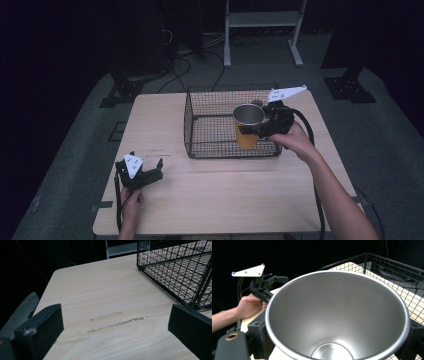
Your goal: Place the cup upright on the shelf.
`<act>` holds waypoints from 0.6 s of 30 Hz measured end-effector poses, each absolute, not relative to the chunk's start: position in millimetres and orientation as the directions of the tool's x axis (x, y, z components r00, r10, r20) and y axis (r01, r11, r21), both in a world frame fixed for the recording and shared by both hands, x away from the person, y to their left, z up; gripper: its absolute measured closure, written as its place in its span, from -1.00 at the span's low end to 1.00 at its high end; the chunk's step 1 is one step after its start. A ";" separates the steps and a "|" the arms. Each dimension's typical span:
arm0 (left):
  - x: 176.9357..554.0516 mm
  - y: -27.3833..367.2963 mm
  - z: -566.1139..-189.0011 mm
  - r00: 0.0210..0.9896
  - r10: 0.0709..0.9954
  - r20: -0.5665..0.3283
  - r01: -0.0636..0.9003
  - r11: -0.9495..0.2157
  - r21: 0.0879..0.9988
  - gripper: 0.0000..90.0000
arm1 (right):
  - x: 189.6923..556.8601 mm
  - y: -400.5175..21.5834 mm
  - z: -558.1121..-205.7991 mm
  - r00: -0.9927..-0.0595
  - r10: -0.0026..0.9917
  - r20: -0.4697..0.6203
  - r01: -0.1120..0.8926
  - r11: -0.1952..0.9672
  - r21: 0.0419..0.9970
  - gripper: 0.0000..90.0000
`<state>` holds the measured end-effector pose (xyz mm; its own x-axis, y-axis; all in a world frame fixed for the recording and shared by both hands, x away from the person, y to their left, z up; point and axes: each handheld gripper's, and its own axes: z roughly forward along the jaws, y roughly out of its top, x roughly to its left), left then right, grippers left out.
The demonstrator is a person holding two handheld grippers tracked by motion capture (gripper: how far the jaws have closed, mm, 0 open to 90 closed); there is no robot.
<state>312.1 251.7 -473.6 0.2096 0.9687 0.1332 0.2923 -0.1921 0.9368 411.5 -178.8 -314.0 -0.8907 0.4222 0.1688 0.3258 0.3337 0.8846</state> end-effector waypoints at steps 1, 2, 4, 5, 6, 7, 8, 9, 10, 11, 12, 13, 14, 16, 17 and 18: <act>312.0 251.7 -473.7 0.210 0.969 0.132 0.292 -0.191 0.937 -1.00 | 413.8 -177.6 -313.9 -0.890 0.423 0.170 0.327 0.333 0.884 -0.74; 312.0 251.7 -473.7 0.210 0.969 0.132 0.292 -0.191 0.937 -1.00 | 416.3 -176.4 -313.7 -0.891 0.421 0.171 0.328 0.334 0.884 -0.74; 311.9 252.1 -473.6 0.211 0.968 0.133 0.292 -0.192 0.937 -1.00 | 423.5 -172.9 -313.5 -0.887 0.427 0.174 0.333 0.333 0.882 -0.74; 311.9 252.1 -473.6 0.211 0.968 0.133 0.292 -0.192 0.937 -1.00 | 423.5 -172.9 -313.5 -0.887 0.427 0.174 0.333 0.333 0.882 -0.74; 311.9 252.0 -473.6 0.211 0.968 0.132 0.293 -0.192 0.937 -1.00 | 427.7 -170.7 -313.4 -0.887 0.427 0.178 0.336 0.330 0.882 -0.74; 311.9 251.9 -473.6 0.211 0.968 0.133 0.292 -0.192 0.937 -1.00 | 427.7 -170.7 -313.4 -0.887 0.427 0.178 0.336 0.330 0.882 -0.74; 311.9 251.9 -473.7 0.211 0.968 0.133 0.293 -0.193 0.937 -1.00 | 428.9 -169.7 -313.2 -0.886 0.427 0.179 0.337 0.331 0.881 -0.74; 311.9 251.9 -473.6 0.211 0.968 0.133 0.293 -0.193 0.937 -1.00 | 430.9 -167.3 -312.7 -0.887 0.426 0.178 0.337 0.332 0.881 -0.74; 311.9 252.0 -473.6 0.211 0.968 0.132 0.293 -0.192 0.937 -1.00 | 433.5 -164.8 -312.7 -0.888 0.425 0.176 0.335 0.334 0.881 -0.74; 311.9 252.0 -473.6 0.211 0.968 0.132 0.293 -0.192 0.937 -1.00 | 434.6 -163.8 -312.9 -0.888 0.425 0.176 0.335 0.334 0.881 -0.74; 311.9 252.0 -473.6 0.211 0.968 0.132 0.293 -0.192 0.937 -1.00 | 436.9 -162.0 -313.0 -0.888 0.424 0.177 0.338 0.341 0.877 -0.74; 311.9 251.8 -473.7 0.211 0.969 0.132 0.292 -0.191 0.937 -1.00 | 438.6 -160.6 -313.1 -0.888 0.425 0.175 0.338 0.346 0.875 -0.74; 311.9 251.8 -473.7 0.212 0.968 0.133 0.292 -0.192 0.937 -1.00 | 440.2 -159.2 -313.2 -0.887 0.427 0.174 0.339 0.348 0.874 -0.74; 311.9 251.8 -473.7 0.212 0.968 0.134 0.291 -0.193 0.937 -1.00 | 442.0 -157.9 -313.1 -0.888 0.427 0.173 0.339 0.352 0.872 -0.74; 311.9 251.8 -473.7 0.212 0.968 0.133 0.292 -0.193 0.937 -1.00 | 445.4 -155.2 -313.3 -0.888 0.425 0.175 0.339 0.348 0.874 -0.74; 311.9 251.8 -473.7 0.212 0.968 0.133 0.292 -0.193 0.937 -1.00 | 445.4 -155.2 -313.3 -0.888 0.425 0.175 0.339 0.348 0.874 -0.74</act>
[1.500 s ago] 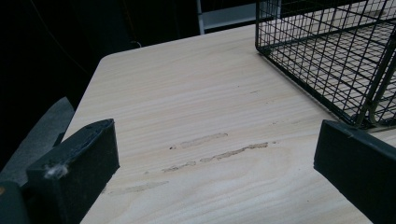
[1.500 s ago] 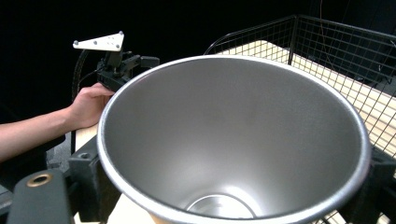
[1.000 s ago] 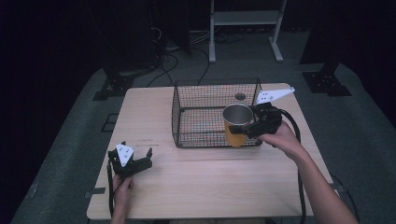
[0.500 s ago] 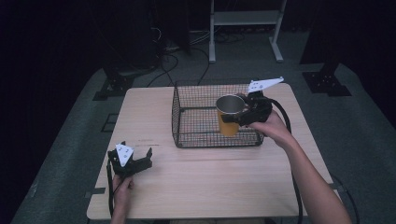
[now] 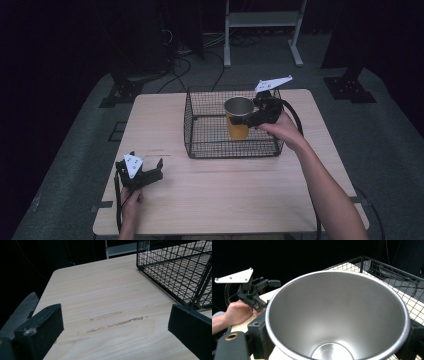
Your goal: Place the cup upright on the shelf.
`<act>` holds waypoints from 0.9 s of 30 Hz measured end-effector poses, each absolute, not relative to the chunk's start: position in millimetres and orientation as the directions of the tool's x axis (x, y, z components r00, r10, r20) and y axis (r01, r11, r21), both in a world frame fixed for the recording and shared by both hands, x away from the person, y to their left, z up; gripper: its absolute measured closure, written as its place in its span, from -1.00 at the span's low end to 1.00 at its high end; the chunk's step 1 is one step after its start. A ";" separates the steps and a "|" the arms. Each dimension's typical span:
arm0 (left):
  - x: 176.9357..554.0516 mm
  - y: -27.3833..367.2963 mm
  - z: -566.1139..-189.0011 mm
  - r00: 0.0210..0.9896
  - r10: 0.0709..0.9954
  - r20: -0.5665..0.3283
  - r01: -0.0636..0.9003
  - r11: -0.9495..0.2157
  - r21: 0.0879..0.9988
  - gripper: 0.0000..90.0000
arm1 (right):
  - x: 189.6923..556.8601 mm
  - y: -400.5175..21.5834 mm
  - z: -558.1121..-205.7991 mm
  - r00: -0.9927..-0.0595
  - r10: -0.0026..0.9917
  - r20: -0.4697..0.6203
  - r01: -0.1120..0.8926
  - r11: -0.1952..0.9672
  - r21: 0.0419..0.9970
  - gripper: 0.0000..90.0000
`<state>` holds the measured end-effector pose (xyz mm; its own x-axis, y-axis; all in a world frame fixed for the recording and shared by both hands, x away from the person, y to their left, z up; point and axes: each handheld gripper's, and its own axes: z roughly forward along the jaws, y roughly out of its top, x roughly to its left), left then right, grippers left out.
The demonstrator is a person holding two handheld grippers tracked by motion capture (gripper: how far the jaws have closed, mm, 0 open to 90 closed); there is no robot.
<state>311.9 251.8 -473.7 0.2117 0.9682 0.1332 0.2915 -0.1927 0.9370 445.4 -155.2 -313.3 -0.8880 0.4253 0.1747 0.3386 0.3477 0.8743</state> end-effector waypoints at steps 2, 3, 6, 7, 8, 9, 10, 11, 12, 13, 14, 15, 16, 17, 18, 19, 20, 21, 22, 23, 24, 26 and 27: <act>311.8 252.0 -473.6 0.212 0.968 0.133 0.293 -0.193 0.936 -1.00 | 449.5 -152.8 -313.3 -0.887 0.426 0.178 0.342 0.347 0.873 -0.74; 311.8 252.0 -473.6 0.212 0.968 0.133 0.292 -0.193 0.937 -1.00 | 454.1 -150.4 -313.2 -0.886 0.428 0.179 0.345 0.348 0.872 -0.74; 311.8 252.1 -473.6 0.211 0.968 0.133 0.292 -0.193 0.937 -1.00 | 459.1 -148.1 -314.7 -0.882 0.434 0.186 0.348 0.333 0.877 -0.74; 311.8 252.2 -473.6 0.212 0.969 0.130 0.292 -0.189 0.937 -1.00 | 460.9 -147.3 -316.2 -0.882 0.432 0.189 0.349 0.329 0.878 -0.74; 311.8 252.2 -473.6 0.212 0.969 0.130 0.292 -0.189 0.937 -1.00 | 462.9 -146.4 -318.1 -0.879 0.435 0.194 0.355 0.329 0.875 -0.74; 311.7 252.3 -473.6 0.211 0.969 0.129 0.292 -0.189 0.938 -1.00 | 462.9 -146.4 -318.1 -0.879 0.435 0.194 0.355 0.329 0.875 -0.74; 311.7 252.3 -473.6 0.212 0.969 0.129 0.292 -0.188 0.938 -1.00 | 467.2 -144.3 -322.3 -0.877 0.440 0.194 0.363 0.340 0.868 -0.74; 311.8 252.2 -473.6 0.212 0.969 0.130 0.292 -0.189 0.938 -1.00 | 468.8 -143.6 -323.7 -0.876 0.440 0.195 0.366 0.344 0.865 -0.74; 311.7 252.1 -473.6 0.212 0.969 0.130 0.292 -0.189 0.938 -1.00 | 471.7 -142.4 -325.6 -0.874 0.443 0.201 0.373 0.344 0.862 -0.74; 311.7 252.1 -473.7 0.212 0.969 0.130 0.291 -0.190 0.938 -1.00 | 473.4 -141.8 -326.4 -0.874 0.443 0.202 0.374 0.344 0.862 -0.74; 311.8 252.0 -473.7 0.211 0.969 0.131 0.292 -0.191 0.937 -1.00 | 476.1 -140.5 -327.3 -0.873 0.444 0.204 0.375 0.343 0.861 -0.74; 311.8 252.0 -473.6 0.211 0.969 0.131 0.293 -0.191 0.937 -1.00 | 476.1 -140.5 -327.3 -0.873 0.444 0.204 0.375 0.343 0.861 -0.74; 311.9 252.1 -473.6 0.211 0.969 0.130 0.293 -0.190 0.937 -1.00 | 478.4 -139.0 -328.2 -0.872 0.445 0.204 0.377 0.344 0.860 -0.74; 311.9 252.2 -473.6 0.210 0.969 0.130 0.294 -0.189 0.937 -1.00 | 480.0 -137.8 -328.6 -0.872 0.446 0.203 0.378 0.350 0.857 -0.74; 311.9 252.3 -473.6 0.210 0.969 0.129 0.294 -0.189 0.937 -1.00 | 483.1 -133.6 -328.0 -0.870 0.455 0.188 0.374 0.363 0.853 -0.74; 312.0 252.3 -473.6 0.211 0.969 0.128 0.293 -0.188 0.938 -1.00 | 483.1 -133.6 -328.0 -0.870 0.455 0.188 0.374 0.363 0.853 -0.74; 312.0 252.2 -473.6 0.210 0.969 0.128 0.292 -0.187 0.938 -1.00 | 484.0 -131.4 -327.8 -0.872 0.455 0.181 0.365 0.358 0.859 -0.74; 312.0 252.2 -473.6 0.210 0.969 0.128 0.292 -0.187 0.938 -1.00 | 485.1 -130.0 -327.6 -0.873 0.453 0.180 0.362 0.355 0.862 -0.74; 311.9 252.3 -473.6 0.210 0.969 0.128 0.293 -0.188 0.937 -1.00 | 486.6 -128.7 -327.4 -0.875 0.447 0.185 0.363 0.355 0.861 -0.74; 311.9 252.3 -473.6 0.211 0.969 0.128 0.293 -0.187 0.938 -1.00 | 488.6 -127.1 -327.8 -0.875 0.445 0.190 0.367 0.353 0.861 -0.74; 311.8 252.4 -473.5 0.211 0.969 0.128 0.292 -0.187 0.938 -1.00 | 491.4 -124.5 -328.4 -0.873 0.453 0.182 0.366 0.363 0.857 -0.74; 311.7 252.5 -473.6 0.212 0.969 0.128 0.292 -0.188 0.938 -1.00 | 494.4 -123.1 -330.8 -0.870 0.458 0.182 0.370 0.364 0.855 -0.74; 311.6 252.5 -473.5 0.212 0.969 0.127 0.292 -0.187 0.938 -1.00 | 494.4 -123.1 -330.8 -0.870 0.458 0.182 0.370 0.364 0.855 -0.74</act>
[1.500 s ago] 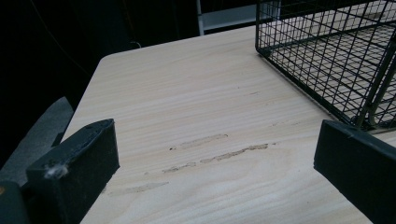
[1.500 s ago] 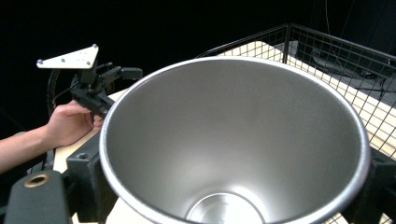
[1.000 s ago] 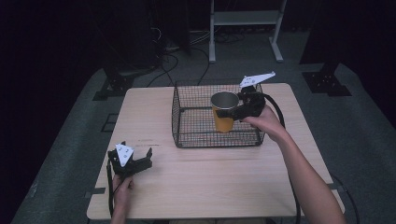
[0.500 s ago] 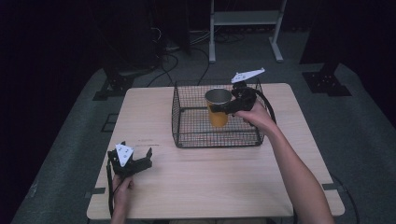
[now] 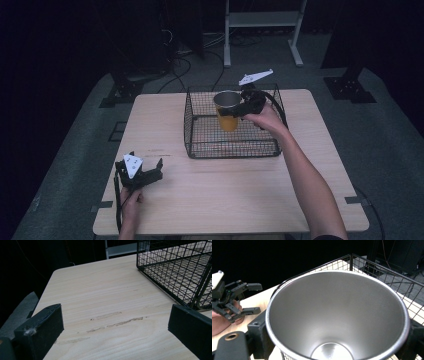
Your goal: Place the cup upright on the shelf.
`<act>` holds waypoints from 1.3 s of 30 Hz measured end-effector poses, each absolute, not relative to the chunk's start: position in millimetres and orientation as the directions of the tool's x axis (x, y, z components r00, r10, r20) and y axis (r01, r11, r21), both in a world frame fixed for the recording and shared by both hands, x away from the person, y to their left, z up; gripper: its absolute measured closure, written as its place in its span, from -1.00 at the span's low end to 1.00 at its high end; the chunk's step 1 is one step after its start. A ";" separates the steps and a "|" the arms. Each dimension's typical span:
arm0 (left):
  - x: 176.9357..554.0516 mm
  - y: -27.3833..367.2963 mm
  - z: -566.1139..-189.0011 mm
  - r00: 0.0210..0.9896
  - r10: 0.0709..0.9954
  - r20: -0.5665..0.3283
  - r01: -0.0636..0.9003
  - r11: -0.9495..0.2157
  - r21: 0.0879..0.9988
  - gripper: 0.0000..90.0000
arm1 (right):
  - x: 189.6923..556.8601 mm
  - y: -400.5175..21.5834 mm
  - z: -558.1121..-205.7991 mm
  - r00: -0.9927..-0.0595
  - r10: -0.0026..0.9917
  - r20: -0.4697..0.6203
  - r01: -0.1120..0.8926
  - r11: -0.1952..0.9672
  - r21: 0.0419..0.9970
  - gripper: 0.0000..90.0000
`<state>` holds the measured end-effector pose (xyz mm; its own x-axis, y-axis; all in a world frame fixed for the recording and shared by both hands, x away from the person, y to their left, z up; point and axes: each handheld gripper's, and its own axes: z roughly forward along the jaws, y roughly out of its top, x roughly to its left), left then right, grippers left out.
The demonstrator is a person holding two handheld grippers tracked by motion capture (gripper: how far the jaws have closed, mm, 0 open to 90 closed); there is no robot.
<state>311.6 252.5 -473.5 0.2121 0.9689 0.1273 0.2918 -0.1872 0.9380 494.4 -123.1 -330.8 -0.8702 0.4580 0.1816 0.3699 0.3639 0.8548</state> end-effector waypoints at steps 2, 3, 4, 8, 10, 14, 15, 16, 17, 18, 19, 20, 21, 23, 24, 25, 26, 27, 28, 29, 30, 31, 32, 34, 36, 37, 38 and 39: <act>311.5 252.6 -473.5 0.213 0.969 0.128 0.292 -0.188 0.938 -1.00 | 499.5 -121.0 -335.9 -0.866 0.458 0.202 0.387 0.356 0.851 -0.74; 311.4 252.6 -473.5 0.212 0.969 0.128 0.292 -0.188 0.938 -1.00 | 501.1 -120.1 -337.5 -0.864 0.460 0.205 0.390 0.354 0.850 -0.74; 311.4 252.6 -473.5 0.212 0.969 0.128 0.292 -0.188 0.938 -1.00 | 501.1 -120.1 -337.5 -0.864 0.460 0.205 0.390 0.354 0.850 -0.74; 311.6 252.5 -473.6 0.211 0.969 0.127 0.292 -0.187 0.938 -1.00 | 507.3 -115.9 -343.8 -0.861 0.461 0.217 0.404 0.359 0.841 -0.74; 311.4 252.5 -473.6 0.212 0.969 0.127 0.292 -0.187 0.938 -1.00 | 510.3 -113.9 -346.7 -0.858 0.463 0.221 0.410 0.359 0.838 -0.74; 311.5 252.9 -473.5 0.212 0.969 0.125 0.291 -0.185 0.939 -1.00 | 515.8 -112.6 -353.1 -0.853 0.473 0.222 0.418 0.364 0.832 -0.74; 311.5 253.0 -473.5 0.213 0.969 0.125 0.291 -0.185 0.939 -1.00 | 517.9 -113.1 -355.7 -0.850 0.476 0.225 0.424 0.365 0.829 -0.74; 311.5 253.0 -473.5 0.213 0.969 0.124 0.291 -0.185 0.939 -1.00 | 517.9 -113.1 -355.7 -0.850 0.476 0.225 0.424 0.365 0.829 -0.74; 311.4 252.9 -473.5 0.213 0.969 0.125 0.291 -0.185 0.939 -1.00 | 518.8 -113.2 -356.7 -0.848 0.479 0.227 0.428 0.366 0.827 -0.74; 311.4 252.7 -473.6 0.213 0.969 0.126 0.291 -0.186 0.939 -1.00 | 520.2 -113.5 -358.1 -0.846 0.483 0.224 0.429 0.370 0.824 -0.75; 311.4 252.7 -473.5 0.213 0.969 0.127 0.291 -0.187 0.938 -1.00 | 521.2 -113.8 -359.2 -0.844 0.486 0.225 0.431 0.367 0.824 -0.75; 311.4 252.7 -473.5 0.213 0.969 0.126 0.291 -0.187 0.938 -1.00 | 523.3 -114.4 -361.1 -0.842 0.485 0.235 0.438 0.363 0.823 -0.75; 311.5 252.9 -473.5 0.213 0.969 0.126 0.291 -0.186 0.938 -1.00 | 523.3 -114.4 -361.1 -0.842 0.485 0.235 0.438 0.363 0.823 -0.75; 311.5 253.2 -473.4 0.212 0.969 0.125 0.293 -0.185 0.938 -1.00 | 524.9 -114.3 -362.8 -0.841 0.488 0.234 0.439 0.363 0.821 -0.75; 311.5 253.2 -473.4 0.212 0.969 0.124 0.292 -0.184 0.939 -1.00 | 525.8 -114.2 -363.6 -0.840 0.490 0.234 0.441 0.364 0.821 -0.75; 311.5 253.2 -473.5 0.212 0.969 0.125 0.292 -0.185 0.938 -1.00 | 526.6 -114.2 -364.3 -0.841 0.490 0.231 0.439 0.366 0.821 -0.75; 311.5 253.1 -473.5 0.213 0.969 0.125 0.291 -0.185 0.939 -1.00 | 527.5 -114.0 -365.2 -0.840 0.493 0.226 0.438 0.370 0.819 -0.75; 311.5 253.0 -473.5 0.213 0.969 0.125 0.291 -0.185 0.939 -1.00 | 529.3 -114.1 -367.2 -0.840 0.491 0.229 0.440 0.370 0.818 -0.75; 311.5 253.0 -473.5 0.212 0.969 0.126 0.291 -0.186 0.938 -1.00 | 529.3 -114.1 -367.2 -0.840 0.491 0.229 0.440 0.370 0.818 -0.75; 311.6 253.1 -473.5 0.212 0.969 0.126 0.291 -0.185 0.939 -1.00 | 529.9 -114.0 -368.2 -0.839 0.492 0.233 0.443 0.369 0.817 -0.75; 311.7 253.2 -473.5 0.211 0.970 0.124 0.291 -0.183 0.939 -1.00 | 531.1 -113.7 -370.1 -0.839 0.492 0.232 0.445 0.374 0.814 -0.75; 311.7 253.3 -473.5 0.211 0.970 0.121 0.292 -0.181 0.939 -1.00 | 531.8 -113.3 -371.7 -0.838 0.495 0.231 0.447 0.378 0.810 -0.75; 311.7 253.3 -473.5 0.211 0.970 0.119 0.291 -0.179 0.940 -1.00 | 533.5 -112.6 -375.0 -0.836 0.501 0.224 0.449 0.391 0.803 -0.75; 311.6 253.5 -473.5 0.212 0.970 0.120 0.291 -0.180 0.940 -1.00 | 533.9 -112.4 -376.1 -0.834 0.506 0.222 0.452 0.394 0.800 -0.75; 311.6 253.4 -473.4 0.213 0.970 0.121 0.291 -0.181 0.939 -1.00 | 536.2 -111.9 -380.0 -0.831 0.510 0.222 0.457 0.399 0.795 -0.75; 311.5 253.5 -473.4 0.213 0.969 0.122 0.292 -0.183 0.939 -1.00 | 536.6 -111.3 -381.1 -0.831 0.511 0.219 0.456 0.401 0.795 -0.75; 311.6 253.4 -473.5 0.212 0.970 0.120 0.291 -0.180 0.940 -1.00 | 536.9 -110.8 -382.0 -0.833 0.510 0.215 0.454 0.406 0.793 -0.75; 311.6 253.5 -473.5 0.212 0.970 0.120 0.291 -0.179 0.940 -1.00 | 536.9 -110.8 -382.0 -0.833 0.510 0.215 0.454 0.406 0.793 -0.75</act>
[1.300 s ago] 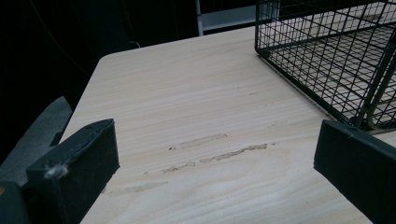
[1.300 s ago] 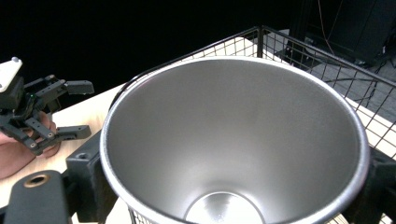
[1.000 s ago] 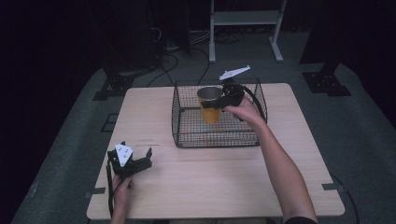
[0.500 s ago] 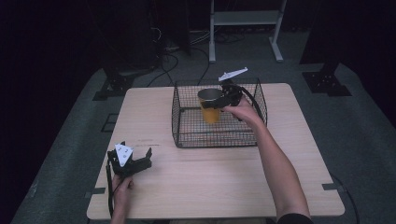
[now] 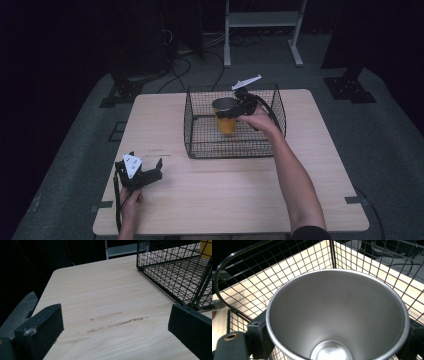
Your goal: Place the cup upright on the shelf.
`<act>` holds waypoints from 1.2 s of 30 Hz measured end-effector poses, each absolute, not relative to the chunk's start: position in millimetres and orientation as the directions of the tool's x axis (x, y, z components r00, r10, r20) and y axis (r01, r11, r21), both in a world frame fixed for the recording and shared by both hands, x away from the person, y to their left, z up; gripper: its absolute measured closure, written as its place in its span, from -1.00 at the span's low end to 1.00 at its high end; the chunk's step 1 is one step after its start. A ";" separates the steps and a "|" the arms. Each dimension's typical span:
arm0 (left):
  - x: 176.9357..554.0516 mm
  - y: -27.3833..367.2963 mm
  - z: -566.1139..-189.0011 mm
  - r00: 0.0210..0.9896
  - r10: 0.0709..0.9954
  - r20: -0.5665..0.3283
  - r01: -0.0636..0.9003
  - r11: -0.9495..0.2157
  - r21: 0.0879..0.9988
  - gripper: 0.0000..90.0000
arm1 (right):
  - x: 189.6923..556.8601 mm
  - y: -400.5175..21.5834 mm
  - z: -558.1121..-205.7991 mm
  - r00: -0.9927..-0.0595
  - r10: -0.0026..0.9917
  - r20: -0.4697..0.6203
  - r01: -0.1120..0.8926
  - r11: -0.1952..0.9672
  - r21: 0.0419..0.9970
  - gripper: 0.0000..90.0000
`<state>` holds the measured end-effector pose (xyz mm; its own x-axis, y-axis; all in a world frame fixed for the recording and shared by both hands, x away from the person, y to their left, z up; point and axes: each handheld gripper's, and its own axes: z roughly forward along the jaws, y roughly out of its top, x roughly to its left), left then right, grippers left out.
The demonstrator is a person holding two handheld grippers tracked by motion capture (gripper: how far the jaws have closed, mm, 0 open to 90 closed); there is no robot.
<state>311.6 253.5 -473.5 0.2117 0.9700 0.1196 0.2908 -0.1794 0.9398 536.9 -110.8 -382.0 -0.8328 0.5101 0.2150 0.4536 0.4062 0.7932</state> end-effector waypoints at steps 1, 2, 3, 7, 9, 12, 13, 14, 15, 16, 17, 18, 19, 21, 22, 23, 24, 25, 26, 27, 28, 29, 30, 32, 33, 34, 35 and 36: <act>311.7 253.6 -473.5 0.211 0.970 0.119 0.291 -0.178 0.940 -1.00 | 537.4 -110.4 -383.1 -0.832 0.511 0.215 0.455 0.409 0.791 -0.75; 311.7 253.7 -473.5 0.211 0.970 0.118 0.291 -0.178 0.940 -1.00 | 537.9 -110.1 -384.1 -0.831 0.511 0.220 0.459 0.408 0.789 -0.75; 311.7 253.7 -473.5 0.211 0.970 0.117 0.291 -0.177 0.940 -1.00 | 538.6 -109.9 -385.2 -0.831 0.510 0.223 0.461 0.407 0.789 -0.75; 311.6 253.6 -473.5 0.212 0.970 0.119 0.291 -0.179 0.940 -1.00 | 539.3 -107.5 -389.7 -0.838 0.510 0.195 0.448 0.439 0.779 -0.77; 311.6 253.5 -473.5 0.213 0.970 0.120 0.291 -0.180 0.940 -1.00 | 539.6 -106.7 -391.3 -0.841 0.510 0.183 0.443 0.452 0.774 -0.77; 311.6 253.6 -473.5 0.212 0.970 0.119 0.291 -0.179 0.940 -1.00 | 541.3 -107.5 -393.6 -0.836 0.515 0.187 0.450 0.452 0.770 -0.77; 311.6 253.6 -473.5 0.212 0.970 0.119 0.291 -0.179 0.940 -1.00 | 541.5 -107.5 -394.2 -0.837 0.516 0.183 0.449 0.455 0.769 -0.77; 311.6 253.6 -473.5 0.212 0.970 0.118 0.291 -0.178 0.940 -1.00 | 541.8 -107.4 -395.2 -0.837 0.517 0.182 0.451 0.461 0.764 -0.77; 311.6 253.6 -473.5 0.212 0.970 0.119 0.291 -0.179 0.940 -1.00 | 541.9 -107.2 -396.0 -0.837 0.518 0.177 0.450 0.467 0.761 -0.78; 311.7 253.6 -473.5 0.212 0.970 0.118 0.291 -0.178 0.940 -1.00 | 541.8 -106.9 -396.8 -0.838 0.518 0.172 0.448 0.473 0.759 -0.78; 311.6 253.6 -473.5 0.212 0.970 0.119 0.291 -0.178 0.940 -1.00 | 542.0 -106.7 -397.6 -0.839 0.518 0.168 0.446 0.479 0.756 -0.78; 311.6 253.6 -473.5 0.212 0.970 0.118 0.291 -0.178 0.940 -1.00 | 542.2 -106.6 -398.2 -0.838 0.520 0.166 0.448 0.481 0.754 -0.78; 311.6 253.6 -473.5 0.212 0.970 0.118 0.291 -0.178 0.940 -1.00 | 542.4 -106.6 -399.0 -0.837 0.522 0.166 0.449 0.482 0.752 -0.78; 311.6 253.7 -473.5 0.212 0.970 0.119 0.291 -0.179 0.940 -1.00 | 543.0 -106.2 -400.8 -0.835 0.523 0.170 0.457 0.487 0.744 -0.79; 311.6 253.6 -473.5 0.212 0.970 0.118 0.291 -0.178 0.940 -1.00 | 542.5 -105.3 -402.1 -0.839 0.522 0.155 0.448 0.500 0.741 -0.79; 311.6 253.6 -473.5 0.212 0.970 0.118 0.291 -0.178 0.940 -1.00 | 542.5 -105.3 -402.1 -0.839 0.522 0.155 0.448 0.500 0.741 -0.79; 311.6 253.6 -473.5 0.213 0.970 0.118 0.291 -0.178 0.940 -1.00 | 542.6 -105.2 -401.8 -0.839 0.523 0.154 0.447 0.498 0.743 -0.79; 311.6 253.6 -473.5 0.213 0.970 0.118 0.291 -0.178 0.940 -1.00 | 542.6 -105.0 -401.7 -0.838 0.524 0.153 0.447 0.499 0.742 -0.79; 311.6 253.6 -473.5 0.213 0.970 0.119 0.291 -0.179 0.940 -1.00 | 542.3 -104.6 -402.0 -0.839 0.523 0.150 0.446 0.502 0.741 -0.79; 311.5 253.7 -473.5 0.213 0.970 0.119 0.291 -0.179 0.940 -1.00 | 542.0 -104.2 -402.2 -0.840 0.522 0.148 0.444 0.504 0.741 -0.79; 311.6 253.7 -473.5 0.213 0.970 0.118 0.291 -0.178 0.940 -1.00 | 541.8 -104.0 -402.4 -0.840 0.522 0.148 0.444 0.504 0.741 -0.80; 311.6 253.7 -473.5 0.213 0.970 0.119 0.291 -0.179 0.940 -1.00 | 541.5 -103.7 -402.5 -0.840 0.522 0.148 0.444 0.505 0.740 -0.80; 311.6 253.6 -473.5 0.213 0.970 0.118 0.291 -0.179 0.940 -1.00 | 541.1 -103.2 -402.4 -0.842 0.519 0.147 0.442 0.508 0.739 -0.80; 311.6 253.5 -473.5 0.213 0.970 0.119 0.291 -0.179 0.940 -1.00 | 539.8 -102.1 -401.8 -0.845 0.516 0.138 0.435 0.517 0.737 -0.81; 311.5 253.5 -473.5 0.213 0.970 0.119 0.291 -0.179 0.940 -1.00 | 539.8 -102.1 -401.8 -0.845 0.516 0.138 0.435 0.517 0.737 -0.81; 311.5 253.6 -473.5 0.213 0.970 0.119 0.291 -0.179 0.940 -1.00 | 539.6 -102.0 -401.9 -0.846 0.516 0.137 0.435 0.518 0.737 -0.81; 311.5 253.6 -473.4 0.213 0.970 0.118 0.291 -0.179 0.940 -1.00 | 539.5 -102.1 -402.0 -0.845 0.516 0.138 0.436 0.518 0.736 -0.81; 311.5 253.6 -473.5 0.213 0.970 0.118 0.291 -0.179 0.940 -1.00 | 539.4 -102.1 -402.1 -0.846 0.516 0.137 0.436 0.519 0.735 -0.81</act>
